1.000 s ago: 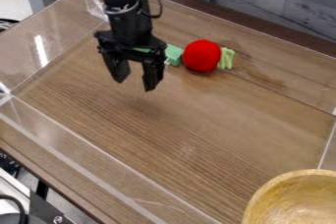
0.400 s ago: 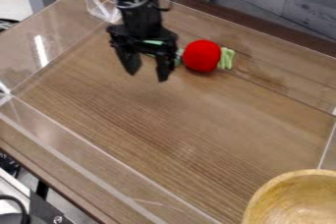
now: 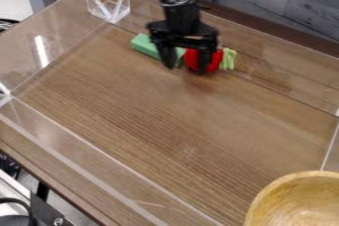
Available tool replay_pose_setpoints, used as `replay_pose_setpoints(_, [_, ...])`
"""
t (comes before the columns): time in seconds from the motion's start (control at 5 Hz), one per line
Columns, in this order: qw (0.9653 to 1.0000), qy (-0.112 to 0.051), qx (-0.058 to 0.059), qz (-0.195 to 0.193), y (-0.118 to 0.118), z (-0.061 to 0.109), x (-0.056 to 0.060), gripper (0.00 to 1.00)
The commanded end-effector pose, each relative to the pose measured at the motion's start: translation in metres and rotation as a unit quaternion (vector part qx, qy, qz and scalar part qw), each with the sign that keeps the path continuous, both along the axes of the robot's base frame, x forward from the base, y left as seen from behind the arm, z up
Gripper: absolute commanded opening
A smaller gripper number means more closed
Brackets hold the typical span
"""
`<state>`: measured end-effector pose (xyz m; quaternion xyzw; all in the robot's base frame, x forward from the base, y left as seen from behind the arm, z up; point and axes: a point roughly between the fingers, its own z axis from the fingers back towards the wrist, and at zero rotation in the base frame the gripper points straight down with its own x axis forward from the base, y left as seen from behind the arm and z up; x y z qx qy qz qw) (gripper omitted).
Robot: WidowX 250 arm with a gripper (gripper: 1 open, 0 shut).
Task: Move the red fruit to the left
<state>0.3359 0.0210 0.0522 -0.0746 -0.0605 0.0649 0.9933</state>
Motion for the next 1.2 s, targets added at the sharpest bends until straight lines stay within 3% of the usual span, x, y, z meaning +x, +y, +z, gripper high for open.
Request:
replay_pose_setpoints(0.0, [0.9995, -0.031, 0.003, 0.007, -0.008, 0.023, 0.019, 1.0])
replay_pose_setpoints(0.6, [0.9993, -0.035, 0.013, 0.007, -0.011, 0.022, 0.038, 1.0])
replay_pose_setpoints(1.0, [0.999, -0.039, 0.016, -0.018, -0.011, 0.009, 0.041, 1.0])
